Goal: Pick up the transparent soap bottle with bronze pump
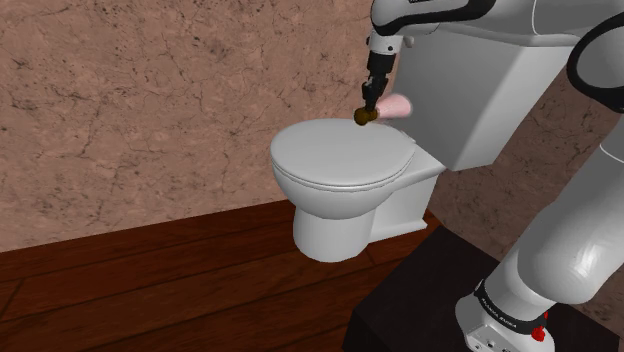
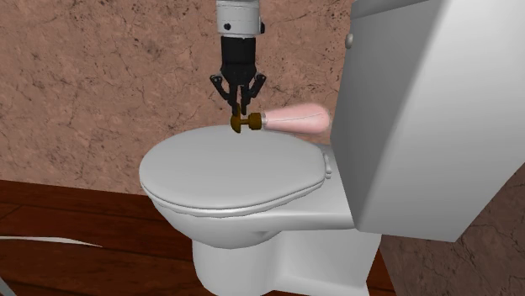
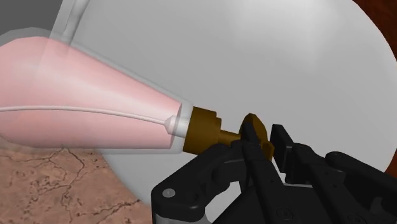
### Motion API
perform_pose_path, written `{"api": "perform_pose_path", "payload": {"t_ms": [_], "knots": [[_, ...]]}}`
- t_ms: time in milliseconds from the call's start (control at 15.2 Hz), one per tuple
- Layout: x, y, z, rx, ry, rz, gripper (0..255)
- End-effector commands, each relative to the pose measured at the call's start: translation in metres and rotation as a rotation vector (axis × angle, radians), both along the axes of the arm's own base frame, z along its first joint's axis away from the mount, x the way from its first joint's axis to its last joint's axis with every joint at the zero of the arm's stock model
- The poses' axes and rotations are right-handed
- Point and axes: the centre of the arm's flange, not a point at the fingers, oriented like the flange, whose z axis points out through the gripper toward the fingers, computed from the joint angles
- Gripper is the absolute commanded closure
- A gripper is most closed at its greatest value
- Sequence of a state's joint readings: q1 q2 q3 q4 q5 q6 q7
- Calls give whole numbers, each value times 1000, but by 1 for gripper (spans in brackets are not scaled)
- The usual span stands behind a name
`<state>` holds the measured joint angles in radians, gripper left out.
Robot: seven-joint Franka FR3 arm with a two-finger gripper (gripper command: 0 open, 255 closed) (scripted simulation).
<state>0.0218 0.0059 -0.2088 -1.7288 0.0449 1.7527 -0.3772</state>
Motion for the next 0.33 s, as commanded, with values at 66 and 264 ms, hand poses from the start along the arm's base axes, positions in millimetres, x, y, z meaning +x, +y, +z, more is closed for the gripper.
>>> {"api": "perform_pose_path", "payload": {"t_ms": [66,264], "knots": [[0,0,16,0,0,0,255],[0,0,22,0,0,0,255]]}}
